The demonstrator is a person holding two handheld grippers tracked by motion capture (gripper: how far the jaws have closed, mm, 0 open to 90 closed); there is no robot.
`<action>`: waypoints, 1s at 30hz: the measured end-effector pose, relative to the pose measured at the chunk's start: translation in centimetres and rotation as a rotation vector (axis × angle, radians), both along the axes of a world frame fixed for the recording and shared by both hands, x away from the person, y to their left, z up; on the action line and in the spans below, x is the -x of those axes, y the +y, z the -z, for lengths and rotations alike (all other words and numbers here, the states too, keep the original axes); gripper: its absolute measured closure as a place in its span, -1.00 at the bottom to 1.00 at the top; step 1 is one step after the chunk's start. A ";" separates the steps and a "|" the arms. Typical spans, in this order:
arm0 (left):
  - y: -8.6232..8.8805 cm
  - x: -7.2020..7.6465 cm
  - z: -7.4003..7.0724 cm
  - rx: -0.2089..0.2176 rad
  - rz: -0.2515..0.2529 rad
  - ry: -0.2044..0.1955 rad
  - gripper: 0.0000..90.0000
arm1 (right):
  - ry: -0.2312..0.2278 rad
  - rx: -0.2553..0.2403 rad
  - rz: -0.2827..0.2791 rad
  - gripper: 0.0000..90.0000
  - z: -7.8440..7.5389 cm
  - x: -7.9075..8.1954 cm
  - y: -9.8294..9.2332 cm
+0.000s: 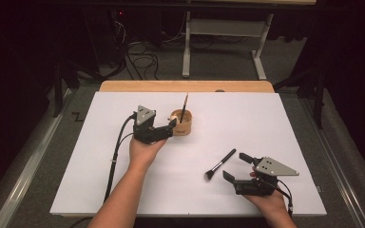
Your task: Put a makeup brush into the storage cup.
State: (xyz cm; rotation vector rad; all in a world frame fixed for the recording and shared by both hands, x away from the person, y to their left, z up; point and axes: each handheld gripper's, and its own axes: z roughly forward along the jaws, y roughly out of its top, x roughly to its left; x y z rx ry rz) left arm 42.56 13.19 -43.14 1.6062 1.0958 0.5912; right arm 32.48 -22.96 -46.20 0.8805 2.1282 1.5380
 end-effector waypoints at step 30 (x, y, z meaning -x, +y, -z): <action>3.2 6.8 2.2 -0.012 0.026 -0.002 -0.64 | -0.012 0.012 -0.003 -0.75 -0.1 0.0 0.0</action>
